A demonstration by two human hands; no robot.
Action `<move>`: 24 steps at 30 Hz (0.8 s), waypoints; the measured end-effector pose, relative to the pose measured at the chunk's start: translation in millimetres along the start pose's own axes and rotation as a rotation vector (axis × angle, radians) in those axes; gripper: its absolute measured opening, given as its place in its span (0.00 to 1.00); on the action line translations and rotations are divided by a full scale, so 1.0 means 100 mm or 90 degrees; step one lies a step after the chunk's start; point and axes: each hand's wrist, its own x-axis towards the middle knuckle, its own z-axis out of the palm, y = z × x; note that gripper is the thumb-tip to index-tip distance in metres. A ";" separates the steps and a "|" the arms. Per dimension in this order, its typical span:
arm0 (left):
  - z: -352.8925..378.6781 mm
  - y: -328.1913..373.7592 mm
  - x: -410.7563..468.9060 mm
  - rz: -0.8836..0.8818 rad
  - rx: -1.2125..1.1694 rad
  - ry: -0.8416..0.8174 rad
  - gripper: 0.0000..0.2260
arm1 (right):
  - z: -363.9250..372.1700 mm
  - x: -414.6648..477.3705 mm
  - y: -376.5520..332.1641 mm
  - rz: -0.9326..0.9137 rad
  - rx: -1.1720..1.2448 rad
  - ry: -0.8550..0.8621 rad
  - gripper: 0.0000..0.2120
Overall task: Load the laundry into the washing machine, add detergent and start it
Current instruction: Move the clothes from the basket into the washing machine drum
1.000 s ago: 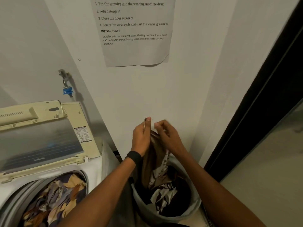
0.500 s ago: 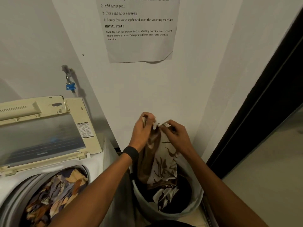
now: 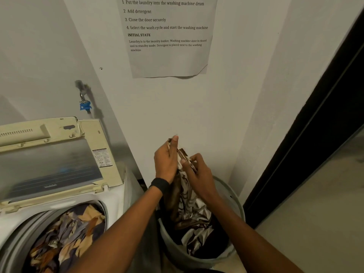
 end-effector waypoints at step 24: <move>-0.02 0.02 0.16 -0.066 -0.131 0.087 0.17 | -0.12 0.07 0.11 -0.002 -0.150 -0.060 0.19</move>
